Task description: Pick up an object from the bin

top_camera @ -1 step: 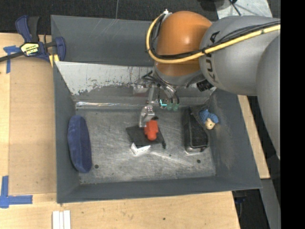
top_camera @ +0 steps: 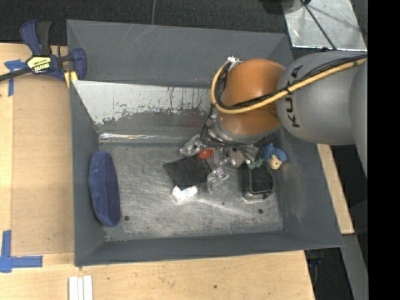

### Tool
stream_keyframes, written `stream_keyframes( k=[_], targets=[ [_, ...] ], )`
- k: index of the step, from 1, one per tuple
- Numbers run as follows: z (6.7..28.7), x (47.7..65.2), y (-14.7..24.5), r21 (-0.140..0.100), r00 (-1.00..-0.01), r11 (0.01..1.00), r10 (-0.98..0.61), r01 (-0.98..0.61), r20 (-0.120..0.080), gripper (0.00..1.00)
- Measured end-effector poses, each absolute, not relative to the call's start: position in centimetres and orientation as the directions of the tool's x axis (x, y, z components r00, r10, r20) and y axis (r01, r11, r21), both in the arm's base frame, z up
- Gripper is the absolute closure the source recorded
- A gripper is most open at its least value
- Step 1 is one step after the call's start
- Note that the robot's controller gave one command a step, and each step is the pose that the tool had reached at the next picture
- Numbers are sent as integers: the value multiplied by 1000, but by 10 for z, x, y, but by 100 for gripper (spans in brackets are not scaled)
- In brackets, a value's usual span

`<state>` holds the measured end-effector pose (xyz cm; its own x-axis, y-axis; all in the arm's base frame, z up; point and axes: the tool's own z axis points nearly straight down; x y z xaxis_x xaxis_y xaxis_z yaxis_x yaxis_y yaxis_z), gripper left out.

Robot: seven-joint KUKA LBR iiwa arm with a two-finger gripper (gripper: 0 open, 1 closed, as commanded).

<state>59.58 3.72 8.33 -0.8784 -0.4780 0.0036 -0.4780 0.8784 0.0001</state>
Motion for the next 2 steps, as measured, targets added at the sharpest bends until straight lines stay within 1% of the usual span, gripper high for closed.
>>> stream_keyframes(
  k=[1, 2],
  targets=[
    [87, 598, 39, -1, -879, 879, -478, -478, -3, 100],
    [256, 604, 24, -8, -792, 792, -611, -611, -11, 100]
  ],
)
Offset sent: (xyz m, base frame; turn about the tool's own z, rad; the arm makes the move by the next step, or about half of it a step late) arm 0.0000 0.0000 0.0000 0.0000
